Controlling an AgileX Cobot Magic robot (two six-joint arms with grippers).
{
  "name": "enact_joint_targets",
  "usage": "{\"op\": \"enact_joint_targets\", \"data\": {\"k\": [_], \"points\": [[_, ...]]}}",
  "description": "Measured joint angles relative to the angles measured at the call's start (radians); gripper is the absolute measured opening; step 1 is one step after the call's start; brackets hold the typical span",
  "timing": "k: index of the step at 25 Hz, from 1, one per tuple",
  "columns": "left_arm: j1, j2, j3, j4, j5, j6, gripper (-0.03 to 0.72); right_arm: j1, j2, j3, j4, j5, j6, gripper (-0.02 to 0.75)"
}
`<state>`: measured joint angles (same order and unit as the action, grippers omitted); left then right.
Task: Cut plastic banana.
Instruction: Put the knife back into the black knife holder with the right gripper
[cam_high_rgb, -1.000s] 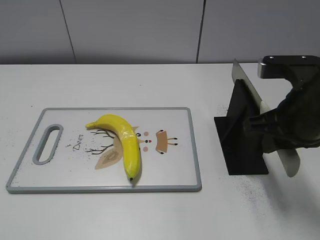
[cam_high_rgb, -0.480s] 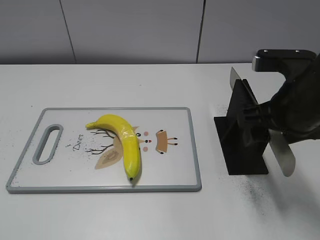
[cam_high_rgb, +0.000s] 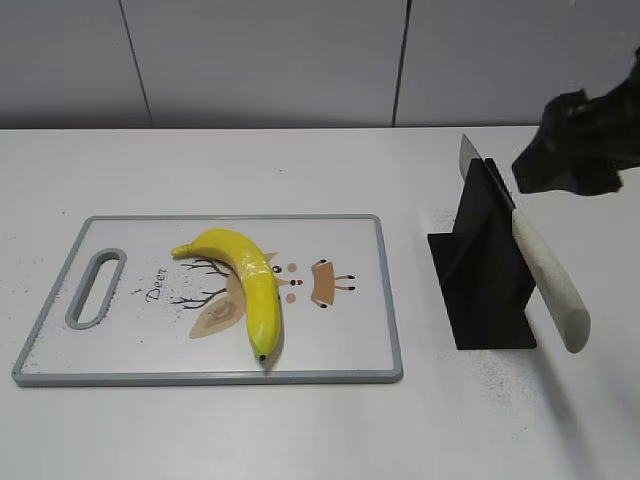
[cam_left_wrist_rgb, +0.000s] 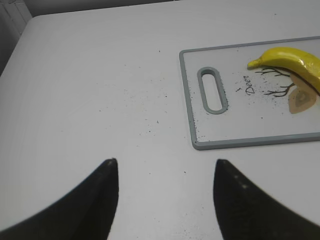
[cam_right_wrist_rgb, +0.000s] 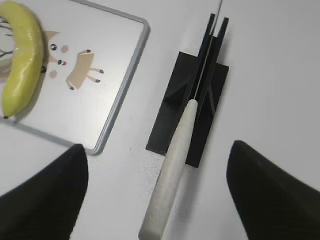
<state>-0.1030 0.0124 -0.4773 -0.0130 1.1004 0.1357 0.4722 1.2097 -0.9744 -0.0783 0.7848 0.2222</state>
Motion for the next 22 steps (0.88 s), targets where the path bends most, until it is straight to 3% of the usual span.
{"op": "enact_joint_targets", "data": {"k": [7,13,22], "points": [[0.000,0.000,0.000,0.000,0.000,-0.001,0.562,0.000,-0.289,0.157,0.078,0.107,-0.229,0.639],[0.000,0.000,0.000,0.000,0.000,-0.001,0.562,0.000,-0.565,0.344,0.078,0.181,-0.268,0.601],[0.000,0.000,0.000,0.000,0.000,-0.001,0.562,0.000,-0.962,0.446,0.078,0.271,-0.276,0.592]]}}
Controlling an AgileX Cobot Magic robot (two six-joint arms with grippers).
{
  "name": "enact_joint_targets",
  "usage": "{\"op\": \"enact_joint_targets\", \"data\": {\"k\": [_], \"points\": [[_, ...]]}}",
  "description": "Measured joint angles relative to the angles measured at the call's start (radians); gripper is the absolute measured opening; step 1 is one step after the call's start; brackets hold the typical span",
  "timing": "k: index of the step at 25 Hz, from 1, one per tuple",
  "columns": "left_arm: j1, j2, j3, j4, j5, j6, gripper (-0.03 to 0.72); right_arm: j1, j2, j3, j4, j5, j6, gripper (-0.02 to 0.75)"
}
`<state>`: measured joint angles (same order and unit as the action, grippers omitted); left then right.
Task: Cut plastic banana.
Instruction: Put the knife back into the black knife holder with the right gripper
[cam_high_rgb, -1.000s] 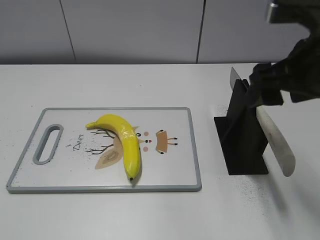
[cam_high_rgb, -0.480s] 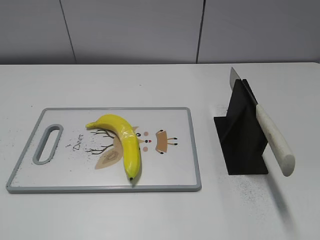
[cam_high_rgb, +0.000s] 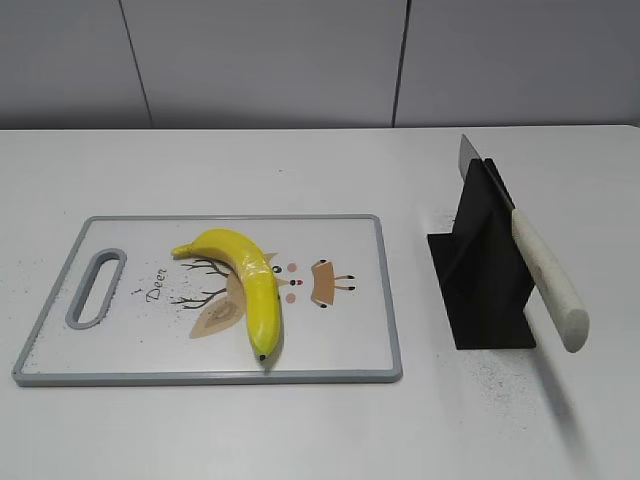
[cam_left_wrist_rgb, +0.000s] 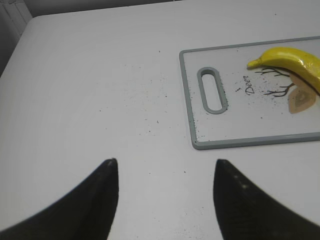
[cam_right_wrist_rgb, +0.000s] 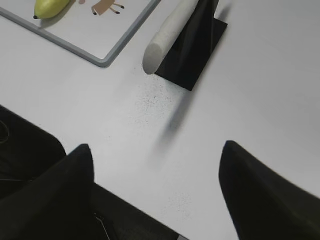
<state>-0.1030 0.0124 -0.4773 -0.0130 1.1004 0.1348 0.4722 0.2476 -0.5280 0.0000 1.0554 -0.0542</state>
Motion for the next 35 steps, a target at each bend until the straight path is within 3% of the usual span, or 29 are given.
{"op": "enact_joint_targets", "data": {"k": [7,15,27,35], "points": [[0.000,0.000,0.000,0.000,-0.001,0.000,0.558,0.000,-0.190,0.028,0.000,-0.002,-0.001,0.592],[0.000,0.000,0.000,0.000,-0.003,0.000,0.552,-0.014,-0.253,0.028,0.000,-0.004,-0.001,0.590],[0.000,0.000,0.000,0.001,-0.003,0.000,0.545,-0.323,-0.253,0.028,0.000,-0.005,-0.002,0.589],[0.000,0.000,0.000,0.001,-0.004,0.000,0.545,-0.350,-0.253,0.028,0.000,-0.005,-0.002,0.589]]}}
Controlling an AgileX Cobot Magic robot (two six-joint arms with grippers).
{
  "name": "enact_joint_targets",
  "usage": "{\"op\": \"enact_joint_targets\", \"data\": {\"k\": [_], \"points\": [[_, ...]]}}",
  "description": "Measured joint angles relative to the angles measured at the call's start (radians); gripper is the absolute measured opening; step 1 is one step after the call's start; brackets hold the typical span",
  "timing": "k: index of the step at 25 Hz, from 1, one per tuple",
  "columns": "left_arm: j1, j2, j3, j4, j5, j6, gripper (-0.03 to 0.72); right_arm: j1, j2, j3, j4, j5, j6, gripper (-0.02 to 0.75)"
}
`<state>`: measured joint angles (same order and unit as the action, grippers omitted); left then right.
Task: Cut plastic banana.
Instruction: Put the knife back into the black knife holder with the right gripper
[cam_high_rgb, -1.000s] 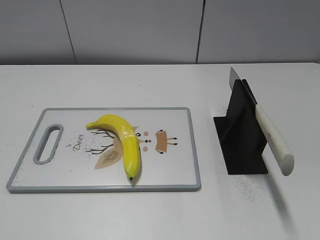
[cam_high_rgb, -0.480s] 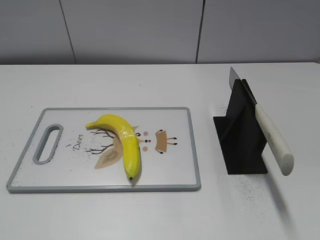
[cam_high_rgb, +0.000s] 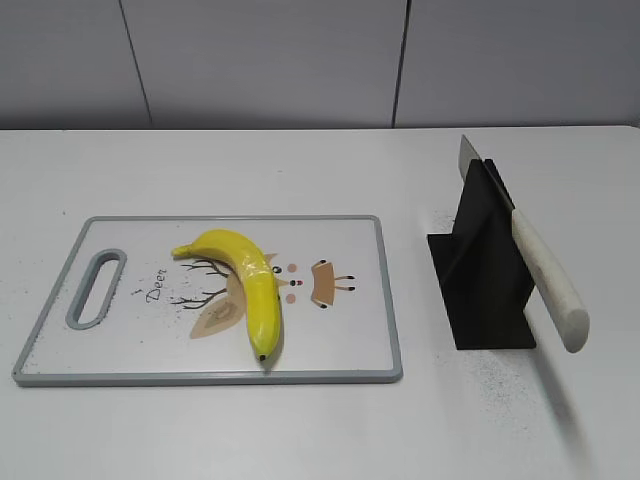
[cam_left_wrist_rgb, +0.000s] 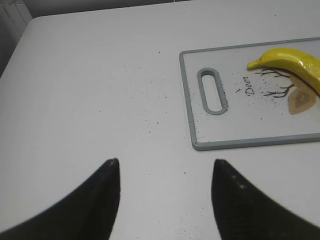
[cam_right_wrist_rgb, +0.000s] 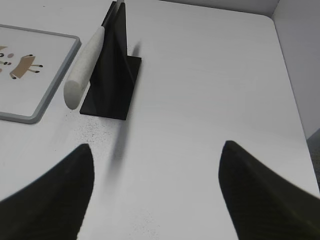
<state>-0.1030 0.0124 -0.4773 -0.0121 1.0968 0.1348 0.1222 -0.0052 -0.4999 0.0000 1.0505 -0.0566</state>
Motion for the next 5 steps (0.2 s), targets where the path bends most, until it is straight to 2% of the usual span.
{"op": "enact_joint_targets", "data": {"k": [5], "points": [[0.000,0.000,0.000,0.000,0.000,0.000,0.545,0.000,0.000,0.000,0.000,0.000,0.000,0.589]]}}
